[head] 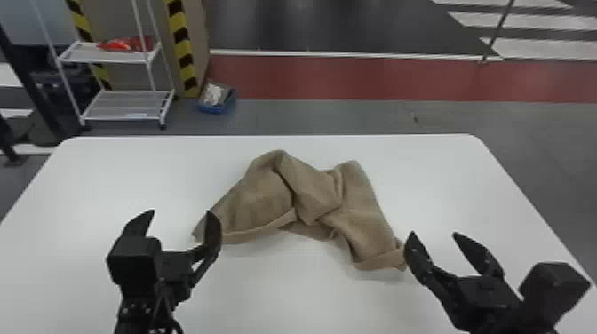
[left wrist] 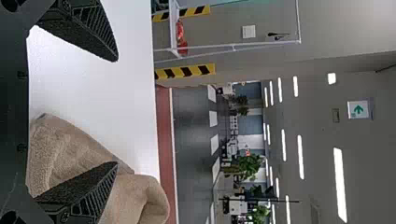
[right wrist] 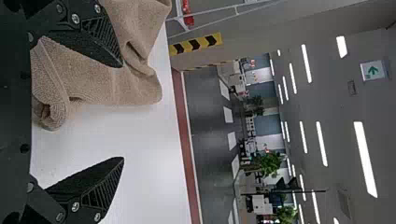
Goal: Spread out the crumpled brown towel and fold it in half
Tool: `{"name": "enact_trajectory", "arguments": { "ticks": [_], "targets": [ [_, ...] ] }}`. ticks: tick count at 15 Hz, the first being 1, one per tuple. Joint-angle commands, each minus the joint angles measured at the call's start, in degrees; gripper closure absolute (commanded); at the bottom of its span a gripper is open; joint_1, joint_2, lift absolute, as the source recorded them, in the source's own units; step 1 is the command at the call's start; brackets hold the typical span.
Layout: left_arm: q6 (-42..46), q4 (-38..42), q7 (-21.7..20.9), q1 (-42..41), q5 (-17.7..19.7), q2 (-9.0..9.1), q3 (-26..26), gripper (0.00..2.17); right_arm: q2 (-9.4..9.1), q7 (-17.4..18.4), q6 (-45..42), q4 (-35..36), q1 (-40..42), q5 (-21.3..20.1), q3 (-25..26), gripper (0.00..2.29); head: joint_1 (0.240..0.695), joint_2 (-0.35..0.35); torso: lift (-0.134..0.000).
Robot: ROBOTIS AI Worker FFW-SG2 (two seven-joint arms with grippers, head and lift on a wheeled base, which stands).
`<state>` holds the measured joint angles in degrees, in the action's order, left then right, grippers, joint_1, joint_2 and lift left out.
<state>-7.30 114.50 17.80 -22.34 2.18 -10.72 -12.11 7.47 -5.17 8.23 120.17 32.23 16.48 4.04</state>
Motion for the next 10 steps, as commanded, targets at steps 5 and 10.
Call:
{"name": "enact_trajectory", "arguments": {
  "ticks": [5,10],
  "targets": [
    [0.13,-4.55,-0.66,3.09,1.07,0.17,-0.64,0.09,0.53,-1.25,1.58,-4.60,-3.05,-0.31,0.00,0.19,0.695,-0.068,-0.128],
    [0.48,-4.55,-0.48,3.18,1.16,-0.18,-0.02,0.09,0.88,-3.01,4.92,-7.76,-5.16,-1.01,-0.79,0.22,0.695,-0.053,-0.128]
  ]
}}
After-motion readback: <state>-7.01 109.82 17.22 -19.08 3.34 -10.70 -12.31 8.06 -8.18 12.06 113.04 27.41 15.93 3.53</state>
